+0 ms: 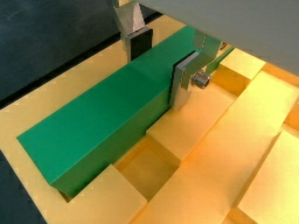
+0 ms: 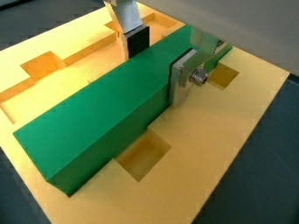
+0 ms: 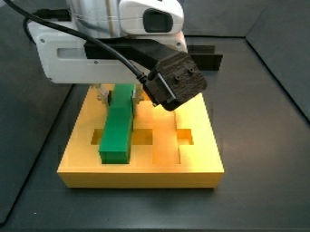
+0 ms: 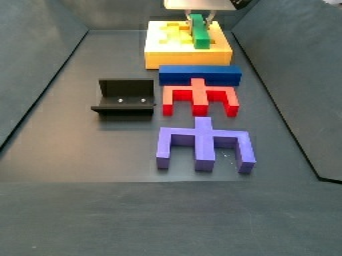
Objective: Pick up the green object. Move up. Move to above the board. Insert the green object.
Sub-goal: Insert the green object.
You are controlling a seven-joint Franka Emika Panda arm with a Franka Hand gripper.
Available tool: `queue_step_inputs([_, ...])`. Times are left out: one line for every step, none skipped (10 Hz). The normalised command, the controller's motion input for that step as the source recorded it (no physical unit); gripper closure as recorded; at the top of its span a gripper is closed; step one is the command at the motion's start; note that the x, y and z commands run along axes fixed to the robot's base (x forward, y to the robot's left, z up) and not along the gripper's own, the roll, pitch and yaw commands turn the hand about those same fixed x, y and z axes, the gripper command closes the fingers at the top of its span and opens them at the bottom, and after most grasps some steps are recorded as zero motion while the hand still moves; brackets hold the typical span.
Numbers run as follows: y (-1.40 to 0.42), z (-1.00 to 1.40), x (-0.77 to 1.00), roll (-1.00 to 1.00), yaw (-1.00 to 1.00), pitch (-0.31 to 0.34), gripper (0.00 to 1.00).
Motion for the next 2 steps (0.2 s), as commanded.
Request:
queue_step_inputs([0.00, -0.09, 0.02, 0.02, 0.00, 0.041, 1.00])
queue_step_inputs([0.00, 0.00, 0.00, 0.00, 0.00, 0.000, 1.00])
